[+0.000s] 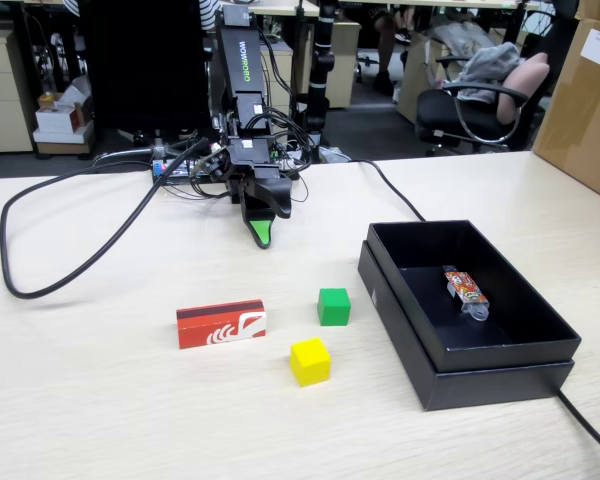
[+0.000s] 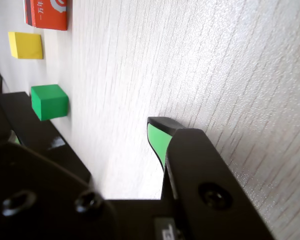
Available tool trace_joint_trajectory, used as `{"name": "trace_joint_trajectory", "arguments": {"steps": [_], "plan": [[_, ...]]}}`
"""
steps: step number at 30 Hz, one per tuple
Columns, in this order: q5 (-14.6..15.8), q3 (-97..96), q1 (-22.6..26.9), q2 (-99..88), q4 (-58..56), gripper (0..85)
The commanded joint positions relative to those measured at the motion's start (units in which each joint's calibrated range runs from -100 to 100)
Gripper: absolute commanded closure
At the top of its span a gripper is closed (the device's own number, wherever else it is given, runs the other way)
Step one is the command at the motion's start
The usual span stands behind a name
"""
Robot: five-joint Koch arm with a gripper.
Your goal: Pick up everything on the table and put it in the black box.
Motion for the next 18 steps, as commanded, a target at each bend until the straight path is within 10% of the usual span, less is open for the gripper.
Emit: {"name": "trace_joint_trajectory", "arguments": {"steps": [1, 18], "plan": [[0.05, -1.04, 0.0, 0.2, -0.62, 36.3], [0.54, -1.04, 3.61, -0.26, -0.62, 36.3]]}}
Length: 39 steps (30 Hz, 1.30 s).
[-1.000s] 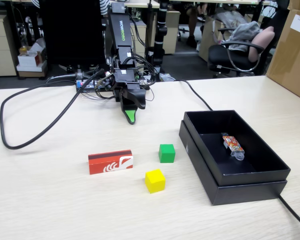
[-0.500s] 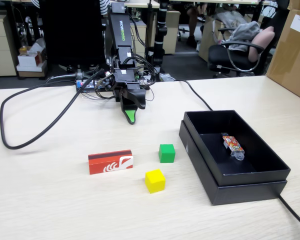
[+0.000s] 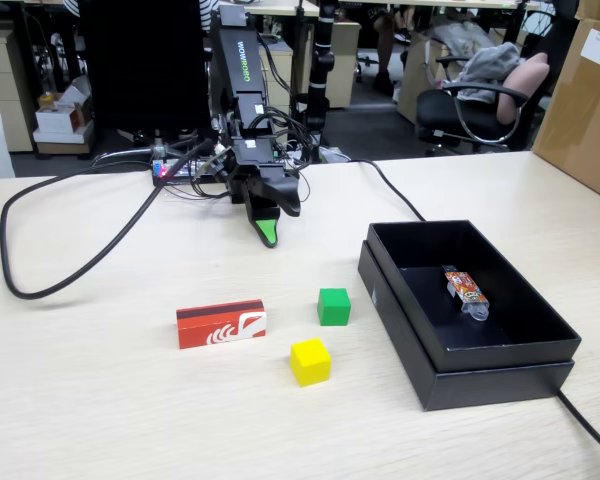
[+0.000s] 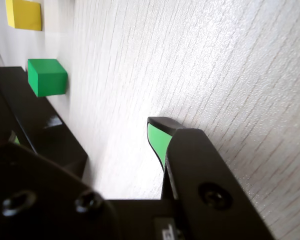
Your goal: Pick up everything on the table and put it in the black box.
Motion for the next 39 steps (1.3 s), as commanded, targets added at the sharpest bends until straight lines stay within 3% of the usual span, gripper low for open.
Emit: {"name": "trace_joint_trajectory", "arguments": {"steps": [1, 7, 19, 23, 24, 27, 39], "plan": [[0.44, -0.67, 0.34, 0.24, -0.62, 36.2], [0.29, -0.67, -0.39, 0.24, -0.37, 33.1], [0.2, 1.41, 0.1, 0.01, -2.09, 35.1], [1.61, 9.85, 0.05, 0.01, -18.42, 34.6], [2.93, 17.46, -0.1, 0.24, -28.53, 35.2], [5.08, 30.88, 0.39, 1.51, -40.71, 35.4], [8.35, 64.88, 1.56, 17.34, -59.8, 37.1]]}}
